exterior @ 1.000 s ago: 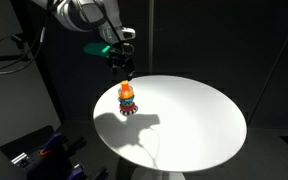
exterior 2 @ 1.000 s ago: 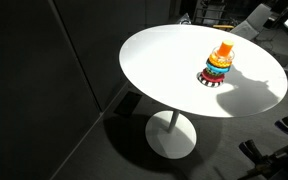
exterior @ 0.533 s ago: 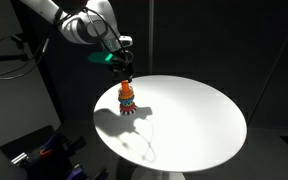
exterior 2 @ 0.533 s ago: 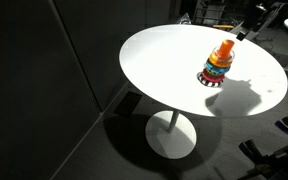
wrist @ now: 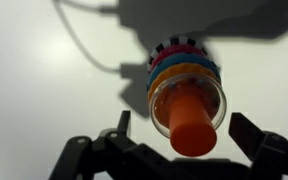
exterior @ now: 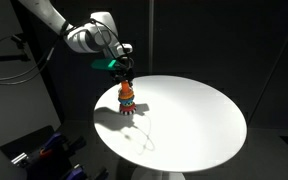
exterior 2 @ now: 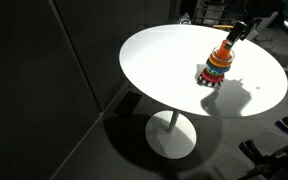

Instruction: Remove the plastic ring from the orange rod and put it on the table

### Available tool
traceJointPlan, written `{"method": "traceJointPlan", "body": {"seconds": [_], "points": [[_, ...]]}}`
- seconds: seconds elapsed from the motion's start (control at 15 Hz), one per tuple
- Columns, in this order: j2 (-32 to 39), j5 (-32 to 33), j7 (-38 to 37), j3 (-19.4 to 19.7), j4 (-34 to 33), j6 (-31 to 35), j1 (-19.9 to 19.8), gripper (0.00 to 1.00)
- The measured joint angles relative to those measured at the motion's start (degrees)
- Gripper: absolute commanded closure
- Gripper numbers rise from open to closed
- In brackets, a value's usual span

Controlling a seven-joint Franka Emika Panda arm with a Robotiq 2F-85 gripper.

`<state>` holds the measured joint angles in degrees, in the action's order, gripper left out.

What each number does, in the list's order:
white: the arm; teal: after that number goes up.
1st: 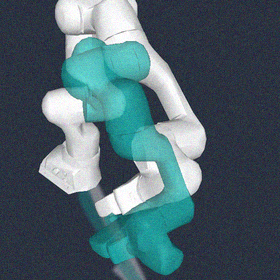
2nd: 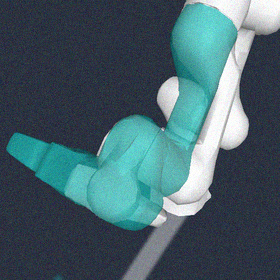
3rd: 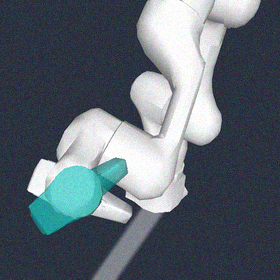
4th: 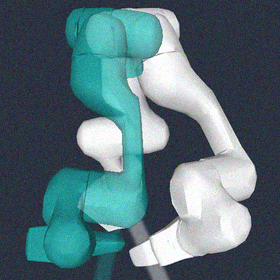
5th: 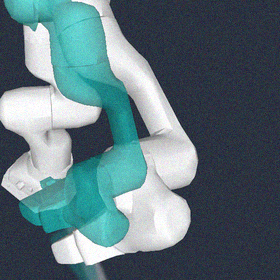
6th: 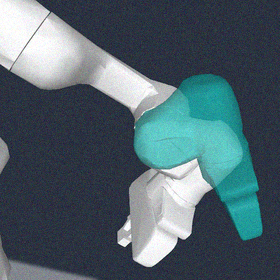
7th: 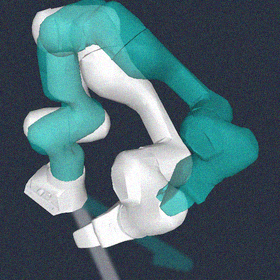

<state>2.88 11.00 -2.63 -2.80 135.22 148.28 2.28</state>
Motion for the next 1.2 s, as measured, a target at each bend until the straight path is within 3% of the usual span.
{"method": "traceJointPlan", "body": {"seconds": [1.2], "points": [[5.42,5.65,-5.27,0.32,-2.96,1.3,2.28,0.0]]}}
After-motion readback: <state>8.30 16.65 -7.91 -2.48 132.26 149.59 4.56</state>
